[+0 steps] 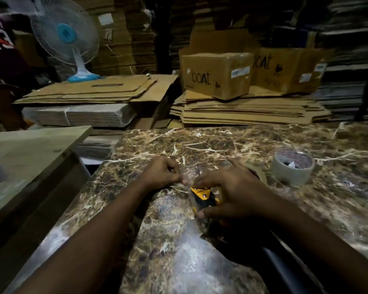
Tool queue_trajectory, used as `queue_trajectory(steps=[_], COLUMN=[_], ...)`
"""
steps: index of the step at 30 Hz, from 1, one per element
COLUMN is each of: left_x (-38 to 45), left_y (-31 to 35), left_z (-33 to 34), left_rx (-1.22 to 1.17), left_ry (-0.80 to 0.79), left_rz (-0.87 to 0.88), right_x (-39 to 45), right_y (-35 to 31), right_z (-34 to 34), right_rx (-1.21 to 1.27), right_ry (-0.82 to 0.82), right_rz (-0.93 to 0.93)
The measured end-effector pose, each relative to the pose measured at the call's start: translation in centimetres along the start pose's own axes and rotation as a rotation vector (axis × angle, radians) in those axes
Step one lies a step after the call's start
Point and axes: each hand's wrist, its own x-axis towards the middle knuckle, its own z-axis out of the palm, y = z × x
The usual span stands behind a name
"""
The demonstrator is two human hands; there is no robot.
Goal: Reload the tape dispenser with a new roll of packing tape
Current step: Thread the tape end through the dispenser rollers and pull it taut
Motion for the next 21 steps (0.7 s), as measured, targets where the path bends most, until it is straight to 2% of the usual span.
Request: queue_trajectory(steps=[5,9,14,18,21], left_x=[0.7,-0.6,-3.5,-6.3,-8.8], left_y=[2.7,3.9,5.1,9.8,10.8], left_z=[-0.9,-1.8,-3.0,-3.2,-1.6], left_rx=[0.333,0.327,0.135,0.055,-0.299], left_ry=[-0.169,-0.252,-0.273,-0.524,-0.598], left_rz=[-0.003,-0.268,-0.603,-0.82,-1.011], right_x=[-0.8,-0.9,-0.9,-0.5,0.0], right_y=[-0.7,-0.6,-0.9,-1.8,-2.5], right_z=[-0.5,-0.3,-0.4,-1.0,-1.0], right_rx=[0.075,0.105,0.144,0.103,0.051], right_ry=[0.018,-0.055,-0.095,-0.118,-0.13], right_rz=[-0.06,-0.057,0.005,0.038,0.044])
